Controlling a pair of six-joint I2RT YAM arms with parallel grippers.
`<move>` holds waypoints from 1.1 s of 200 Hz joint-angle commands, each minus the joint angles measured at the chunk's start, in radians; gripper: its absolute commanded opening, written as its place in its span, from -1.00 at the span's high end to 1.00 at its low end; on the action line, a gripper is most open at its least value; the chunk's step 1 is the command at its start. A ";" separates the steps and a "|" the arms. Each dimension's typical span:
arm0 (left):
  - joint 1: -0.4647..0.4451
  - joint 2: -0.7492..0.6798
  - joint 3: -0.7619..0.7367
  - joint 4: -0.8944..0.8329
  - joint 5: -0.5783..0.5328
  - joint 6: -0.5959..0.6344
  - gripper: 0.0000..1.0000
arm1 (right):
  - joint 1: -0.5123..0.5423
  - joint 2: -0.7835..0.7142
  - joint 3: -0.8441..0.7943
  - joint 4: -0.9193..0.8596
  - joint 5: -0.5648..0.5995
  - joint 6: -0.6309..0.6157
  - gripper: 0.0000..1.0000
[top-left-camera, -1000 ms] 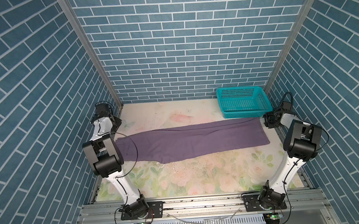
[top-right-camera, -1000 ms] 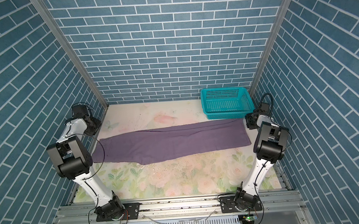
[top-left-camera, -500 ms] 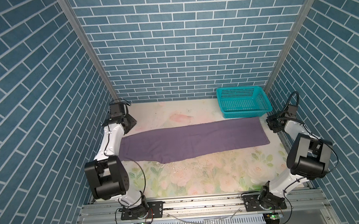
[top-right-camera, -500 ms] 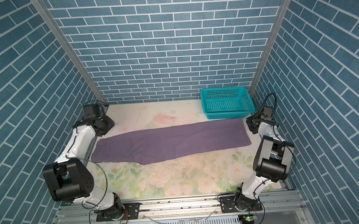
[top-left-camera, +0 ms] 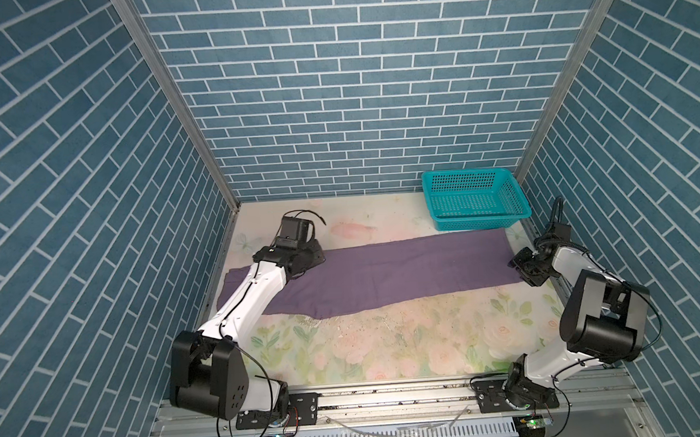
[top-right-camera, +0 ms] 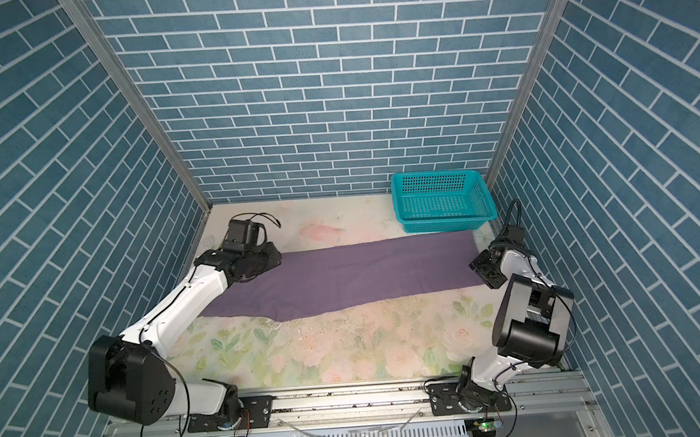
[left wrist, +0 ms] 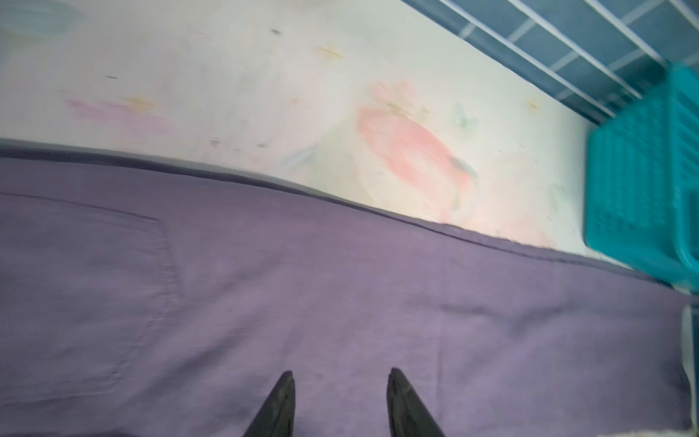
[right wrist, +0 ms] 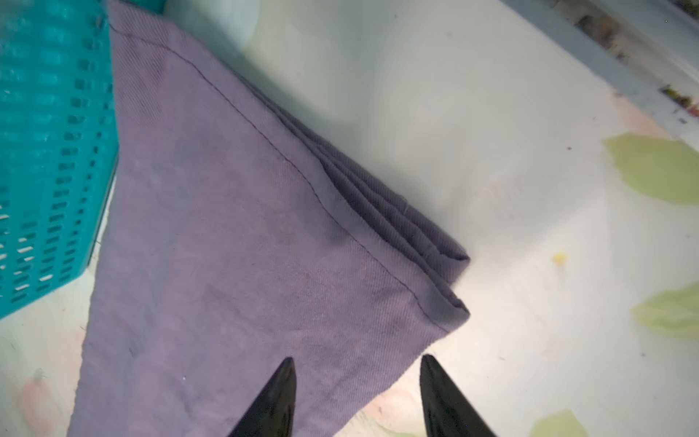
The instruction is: Fold and stack the trousers
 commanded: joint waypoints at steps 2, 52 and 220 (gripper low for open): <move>-0.133 0.096 0.046 0.069 0.015 0.005 0.12 | 0.001 0.070 0.021 -0.068 -0.022 -0.084 -0.05; -0.347 0.371 0.293 0.058 0.082 0.040 0.14 | -0.001 0.167 0.086 -0.060 -0.011 -0.070 0.01; -0.391 0.622 0.511 0.043 0.248 -0.026 0.18 | 0.159 -0.113 0.088 0.014 0.170 -0.143 1.00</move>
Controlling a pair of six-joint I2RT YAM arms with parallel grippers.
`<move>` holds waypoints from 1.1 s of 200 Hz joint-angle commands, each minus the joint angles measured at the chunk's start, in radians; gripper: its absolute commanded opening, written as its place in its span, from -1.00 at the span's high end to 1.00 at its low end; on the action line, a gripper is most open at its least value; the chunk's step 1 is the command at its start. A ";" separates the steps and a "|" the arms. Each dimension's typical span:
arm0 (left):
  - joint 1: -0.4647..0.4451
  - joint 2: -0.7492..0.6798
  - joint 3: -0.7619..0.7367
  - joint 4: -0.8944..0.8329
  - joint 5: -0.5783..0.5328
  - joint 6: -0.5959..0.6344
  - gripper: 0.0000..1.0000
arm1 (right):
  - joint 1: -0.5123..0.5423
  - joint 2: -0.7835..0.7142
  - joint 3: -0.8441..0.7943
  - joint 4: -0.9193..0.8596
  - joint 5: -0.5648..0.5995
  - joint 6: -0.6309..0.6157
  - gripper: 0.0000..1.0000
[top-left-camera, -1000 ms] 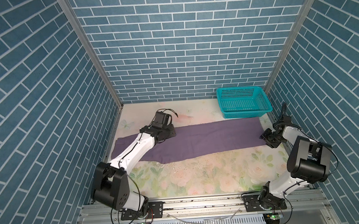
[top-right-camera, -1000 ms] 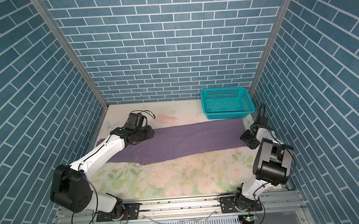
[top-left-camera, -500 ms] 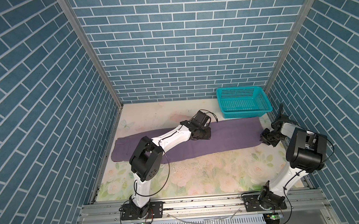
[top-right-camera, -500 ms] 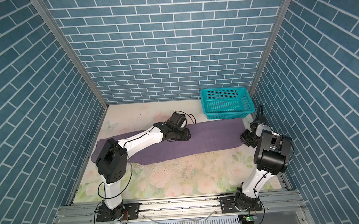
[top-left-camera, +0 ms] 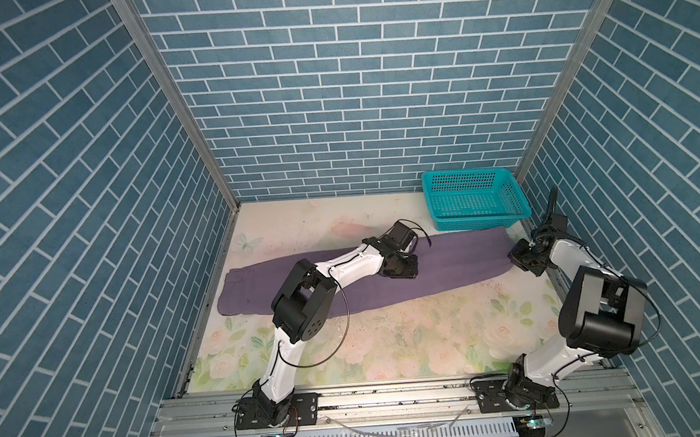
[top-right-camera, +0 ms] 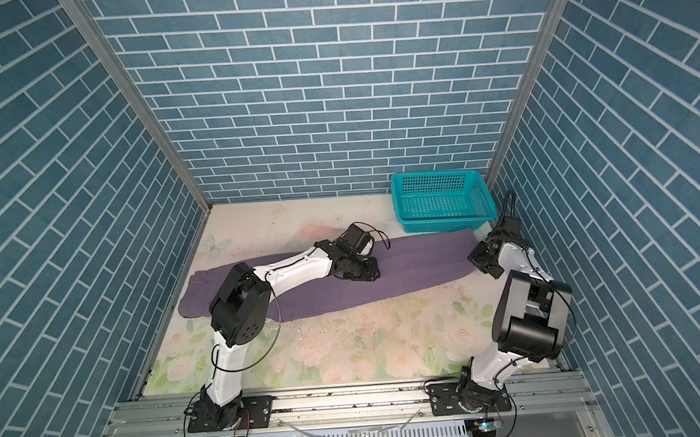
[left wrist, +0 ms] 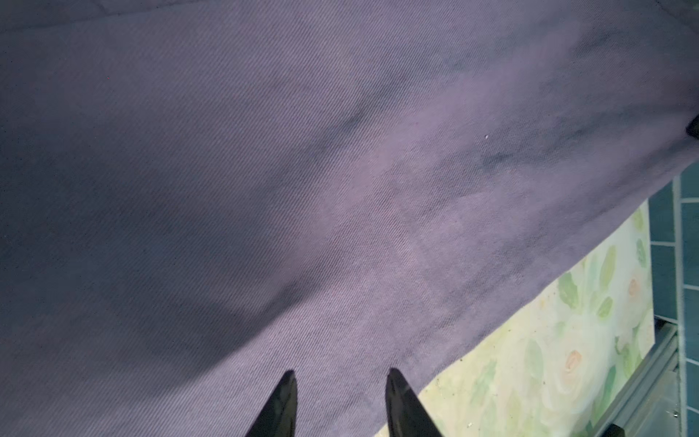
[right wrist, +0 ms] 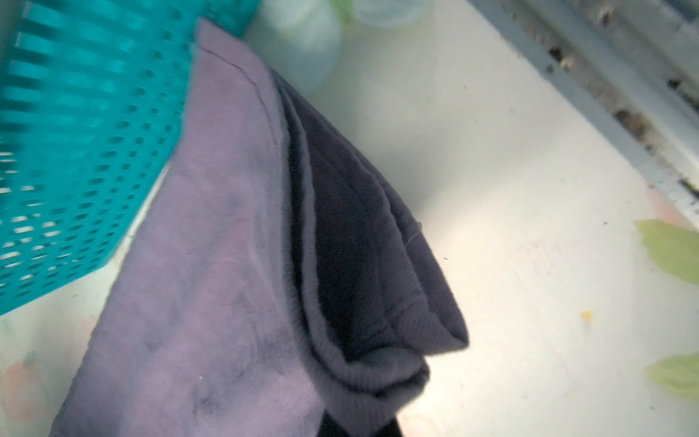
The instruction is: Fold and stack the trousers
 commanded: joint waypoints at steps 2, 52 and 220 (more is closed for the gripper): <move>0.047 -0.054 0.004 -0.005 0.030 -0.038 0.18 | 0.091 -0.085 0.005 0.004 0.119 -0.085 1.00; 0.219 -0.207 -0.232 0.072 0.050 -0.168 0.27 | 0.486 -0.116 0.041 0.024 0.232 -0.180 1.00; 0.558 -0.466 -0.608 0.073 0.007 -0.175 0.08 | 1.291 0.327 0.287 -0.024 0.326 -0.422 0.66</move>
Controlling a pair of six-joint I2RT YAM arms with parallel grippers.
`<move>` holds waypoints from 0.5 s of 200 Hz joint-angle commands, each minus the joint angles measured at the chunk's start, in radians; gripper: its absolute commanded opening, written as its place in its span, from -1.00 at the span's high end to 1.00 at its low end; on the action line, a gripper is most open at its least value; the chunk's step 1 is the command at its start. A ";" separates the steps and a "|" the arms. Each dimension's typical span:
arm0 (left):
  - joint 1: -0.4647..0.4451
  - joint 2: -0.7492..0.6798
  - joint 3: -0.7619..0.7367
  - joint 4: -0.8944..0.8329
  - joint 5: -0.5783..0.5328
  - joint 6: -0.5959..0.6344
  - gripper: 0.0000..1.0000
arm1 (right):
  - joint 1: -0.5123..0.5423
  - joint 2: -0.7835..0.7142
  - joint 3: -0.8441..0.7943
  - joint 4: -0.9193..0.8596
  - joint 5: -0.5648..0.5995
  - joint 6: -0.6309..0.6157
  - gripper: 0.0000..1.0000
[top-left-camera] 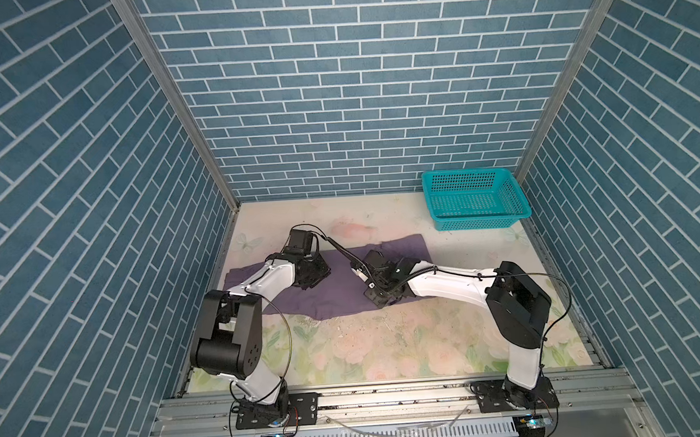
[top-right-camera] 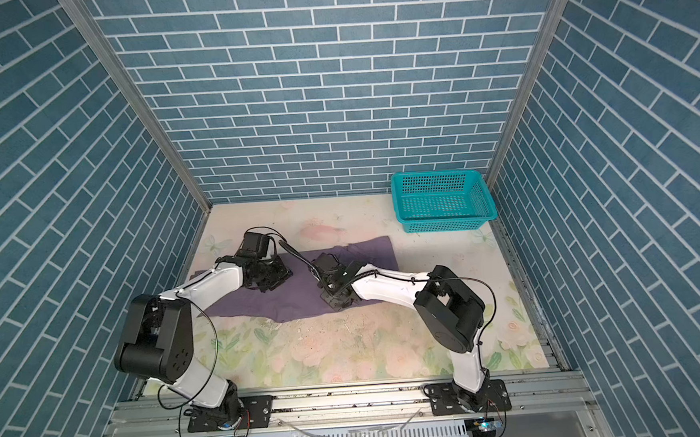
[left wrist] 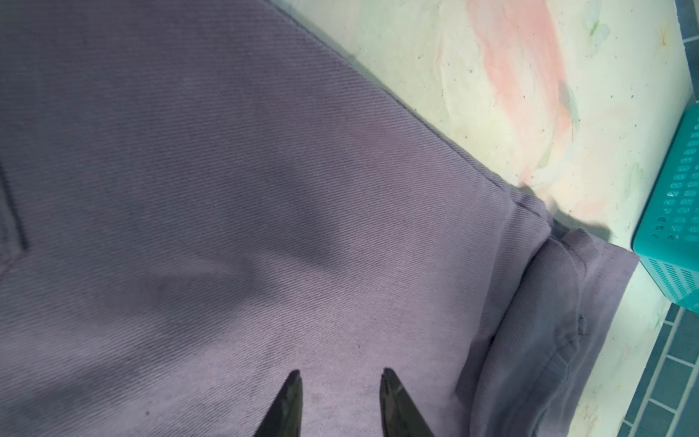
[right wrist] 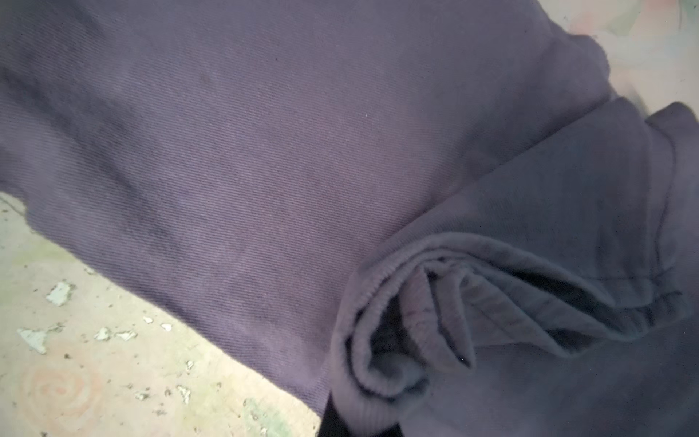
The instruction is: Fold and stack the trousers
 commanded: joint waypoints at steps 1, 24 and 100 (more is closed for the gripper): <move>0.005 0.015 0.019 -0.008 0.016 0.008 0.07 | 0.012 0.010 0.013 -0.022 0.006 -0.046 0.62; 0.003 0.008 0.025 0.004 0.030 0.016 -0.08 | 0.034 0.007 0.012 -0.010 -0.064 -0.049 0.10; -0.109 0.038 0.207 -0.111 -0.007 0.149 -0.19 | 0.024 -0.308 -0.114 -0.040 -0.306 0.011 0.20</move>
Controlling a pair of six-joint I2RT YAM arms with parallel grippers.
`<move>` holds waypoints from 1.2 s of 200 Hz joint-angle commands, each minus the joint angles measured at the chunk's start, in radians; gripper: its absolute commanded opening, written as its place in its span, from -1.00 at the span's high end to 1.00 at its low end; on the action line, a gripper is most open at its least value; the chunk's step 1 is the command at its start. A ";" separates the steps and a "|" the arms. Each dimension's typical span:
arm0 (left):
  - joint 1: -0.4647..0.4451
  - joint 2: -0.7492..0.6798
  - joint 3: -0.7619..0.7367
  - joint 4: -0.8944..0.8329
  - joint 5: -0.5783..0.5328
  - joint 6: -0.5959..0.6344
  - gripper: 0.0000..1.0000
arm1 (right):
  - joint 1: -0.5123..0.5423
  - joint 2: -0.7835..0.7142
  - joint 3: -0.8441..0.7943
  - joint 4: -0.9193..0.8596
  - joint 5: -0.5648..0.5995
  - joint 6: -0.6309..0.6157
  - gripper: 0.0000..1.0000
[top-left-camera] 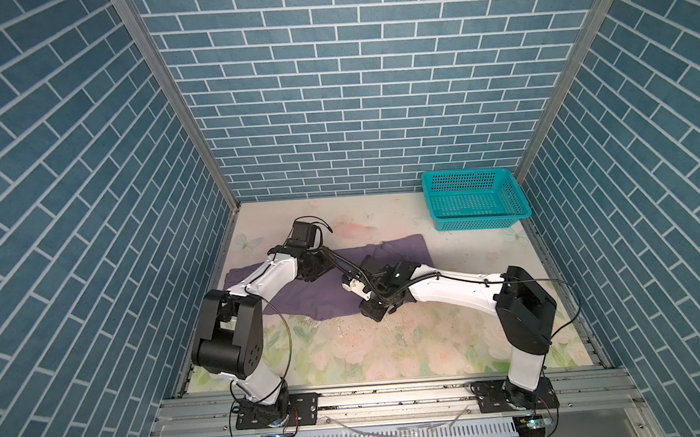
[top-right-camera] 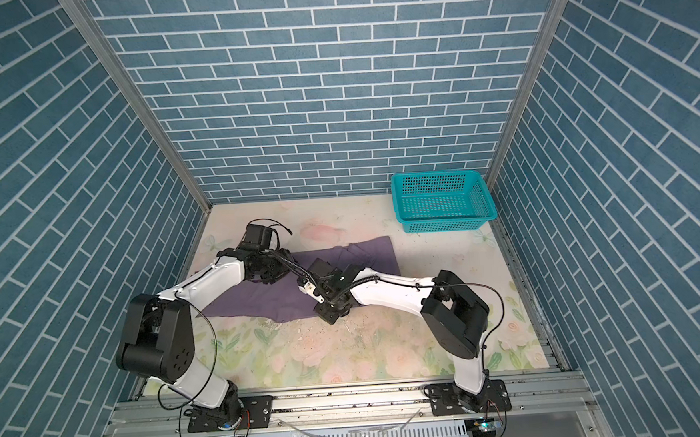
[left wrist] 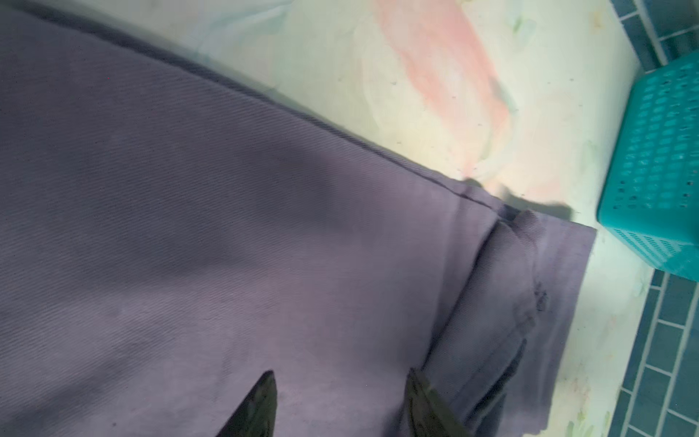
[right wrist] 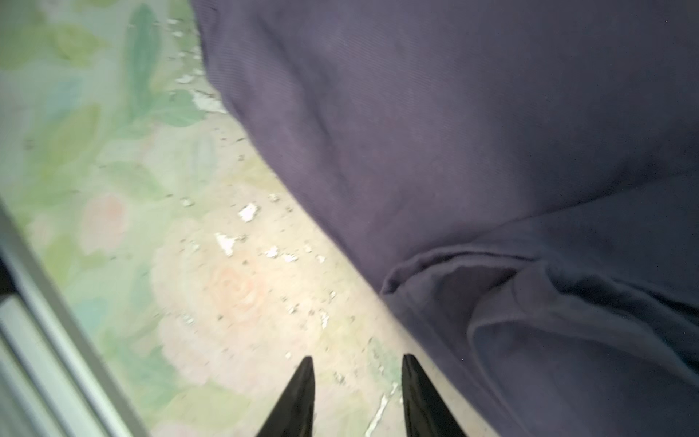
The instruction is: Fold and stack the trousers
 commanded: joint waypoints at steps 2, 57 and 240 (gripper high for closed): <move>-0.057 0.038 0.087 -0.051 -0.002 0.061 -0.20 | -0.032 -0.221 -0.120 0.055 -0.042 0.054 0.20; -0.246 0.214 0.334 -0.164 -0.052 0.160 -0.49 | -0.484 -0.562 -0.540 0.382 -0.226 0.469 0.37; -0.540 0.612 0.729 -0.508 -0.426 0.494 0.21 | -0.769 -0.385 -0.621 0.517 -0.425 0.684 0.51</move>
